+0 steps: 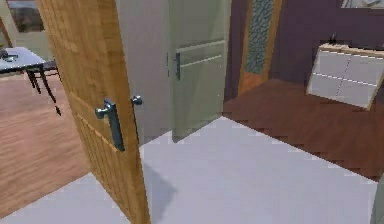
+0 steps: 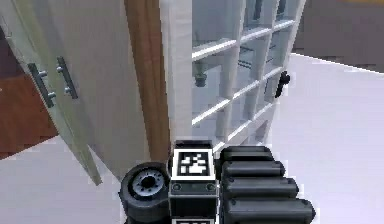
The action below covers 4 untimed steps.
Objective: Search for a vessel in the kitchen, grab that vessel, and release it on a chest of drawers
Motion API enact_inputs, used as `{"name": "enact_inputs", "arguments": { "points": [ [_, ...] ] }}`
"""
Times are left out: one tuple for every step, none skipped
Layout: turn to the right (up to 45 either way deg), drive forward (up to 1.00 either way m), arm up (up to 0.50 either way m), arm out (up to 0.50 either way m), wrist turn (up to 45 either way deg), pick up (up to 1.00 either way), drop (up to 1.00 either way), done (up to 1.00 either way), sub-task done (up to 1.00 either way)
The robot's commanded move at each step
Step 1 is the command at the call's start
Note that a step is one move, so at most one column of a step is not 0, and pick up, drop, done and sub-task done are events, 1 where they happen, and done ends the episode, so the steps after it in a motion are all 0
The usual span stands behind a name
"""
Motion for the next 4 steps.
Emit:
{"name": "enact_inputs", "arguments": {
  "points": [
    [0.0, 0.4, 0.0, 0.0, 0.0, 0.0, 0.0, 0.0, 0.0],
    [42.0, 0.0, 0.0, 0.0, 0.0, 0.0, 0.0, 0.0, 0.0],
    [0.0, 0.8, 0.0, 0.0, 0.0, 0.0, 0.0, 0.0, 0.0],
    [0.0, 1.0, 0.0, 0.0, 0.0, 0.0, 0.0, 0.0, 0.0]
  ]
}}
